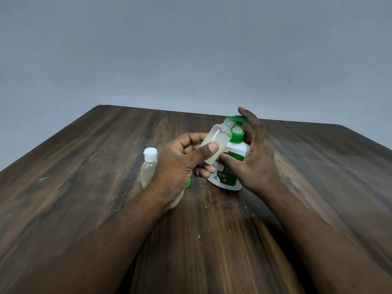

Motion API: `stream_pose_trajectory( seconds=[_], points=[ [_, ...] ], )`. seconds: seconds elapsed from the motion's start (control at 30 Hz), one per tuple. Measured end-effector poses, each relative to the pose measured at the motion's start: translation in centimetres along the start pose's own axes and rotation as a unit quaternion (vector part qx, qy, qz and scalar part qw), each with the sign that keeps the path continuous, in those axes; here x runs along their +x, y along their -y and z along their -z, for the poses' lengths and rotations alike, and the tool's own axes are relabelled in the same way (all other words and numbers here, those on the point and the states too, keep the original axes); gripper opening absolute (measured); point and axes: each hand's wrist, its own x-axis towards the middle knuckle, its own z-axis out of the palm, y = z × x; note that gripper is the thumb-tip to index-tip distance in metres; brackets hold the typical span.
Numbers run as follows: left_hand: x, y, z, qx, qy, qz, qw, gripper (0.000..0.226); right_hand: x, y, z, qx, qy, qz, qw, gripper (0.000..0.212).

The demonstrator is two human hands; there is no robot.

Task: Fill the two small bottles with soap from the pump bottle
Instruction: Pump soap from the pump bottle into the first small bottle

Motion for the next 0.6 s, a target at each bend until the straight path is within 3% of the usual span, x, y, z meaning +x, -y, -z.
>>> stream_pose_trajectory(
  seconds=[0.23,0.6],
  points=[
    [0.0,-0.2,0.0,-0.002,0.003,0.000,1.000,0.048,0.5,-0.1,1.0,0.093,0.058,-0.038,0.993,0.102],
    [-0.1,0.0,-0.2,-0.004,0.009,0.002,1.000,0.047,0.7,-0.6,1.5,0.094,0.071,-0.033,0.992,0.100]
  ],
)
